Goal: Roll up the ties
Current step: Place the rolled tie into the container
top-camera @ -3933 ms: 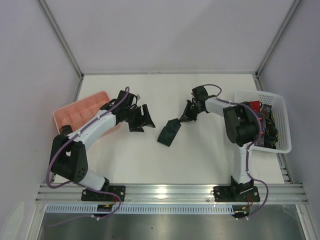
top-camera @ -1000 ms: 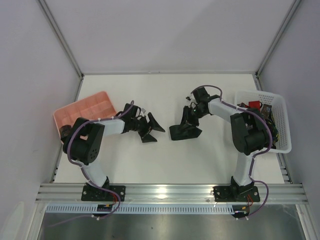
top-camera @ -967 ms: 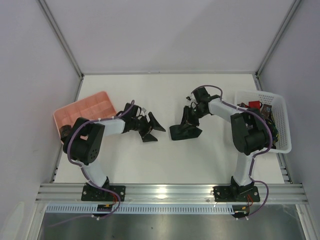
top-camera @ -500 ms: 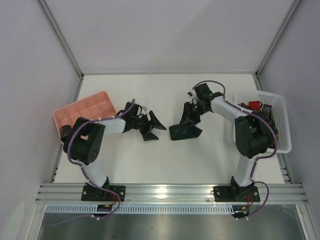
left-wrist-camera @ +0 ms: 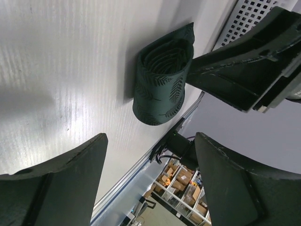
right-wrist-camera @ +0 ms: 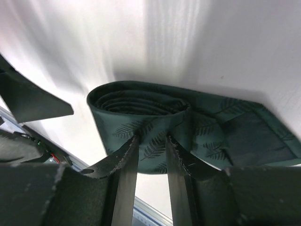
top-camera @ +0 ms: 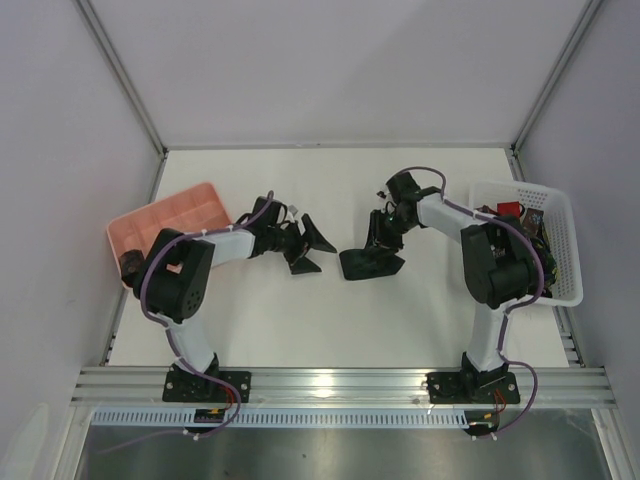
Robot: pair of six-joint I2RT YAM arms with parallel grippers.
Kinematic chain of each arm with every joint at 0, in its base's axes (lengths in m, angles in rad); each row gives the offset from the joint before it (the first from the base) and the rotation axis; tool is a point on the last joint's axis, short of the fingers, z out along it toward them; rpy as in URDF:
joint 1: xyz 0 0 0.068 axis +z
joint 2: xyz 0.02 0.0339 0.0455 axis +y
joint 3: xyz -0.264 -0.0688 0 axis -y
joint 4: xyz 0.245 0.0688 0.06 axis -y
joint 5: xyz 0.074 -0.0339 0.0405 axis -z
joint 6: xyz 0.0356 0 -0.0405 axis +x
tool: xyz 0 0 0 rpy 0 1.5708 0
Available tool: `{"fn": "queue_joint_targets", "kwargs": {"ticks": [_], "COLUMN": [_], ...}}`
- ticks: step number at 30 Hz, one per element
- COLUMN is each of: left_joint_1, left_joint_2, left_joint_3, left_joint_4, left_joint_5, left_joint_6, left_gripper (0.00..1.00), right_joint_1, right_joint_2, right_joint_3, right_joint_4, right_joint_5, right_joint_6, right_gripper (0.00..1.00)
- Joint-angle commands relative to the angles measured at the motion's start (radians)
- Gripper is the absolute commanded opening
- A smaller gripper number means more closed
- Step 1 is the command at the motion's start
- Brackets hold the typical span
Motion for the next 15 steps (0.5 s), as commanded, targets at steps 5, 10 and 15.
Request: {"fn": "queue_joint_targets", "kwargs": {"ticks": [5, 10, 15], "left_joint_1": [-0.027, -0.048, -0.068], "left_joint_2": [0.064, 0.091, 0.122], "left_joint_3": [0.110, 0.129, 0.130], "left_joint_4": [-0.021, -0.012, 0.014], "left_joint_5": [0.041, 0.036, 0.053], "left_joint_6": [0.018, -0.002, -0.079], "left_gripper": [0.82, 0.83, 0.82], "right_joint_1": [-0.028, -0.048, -0.048], "right_joint_2": [0.039, 0.036, -0.003], "right_joint_3": [-0.026, -0.052, -0.104], "right_joint_4": [0.067, 0.078, 0.112], "right_joint_5": [0.044, 0.032, 0.025], "right_joint_6": [0.013, 0.006, 0.008], "right_gripper": [0.35, 0.34, 0.34]}}
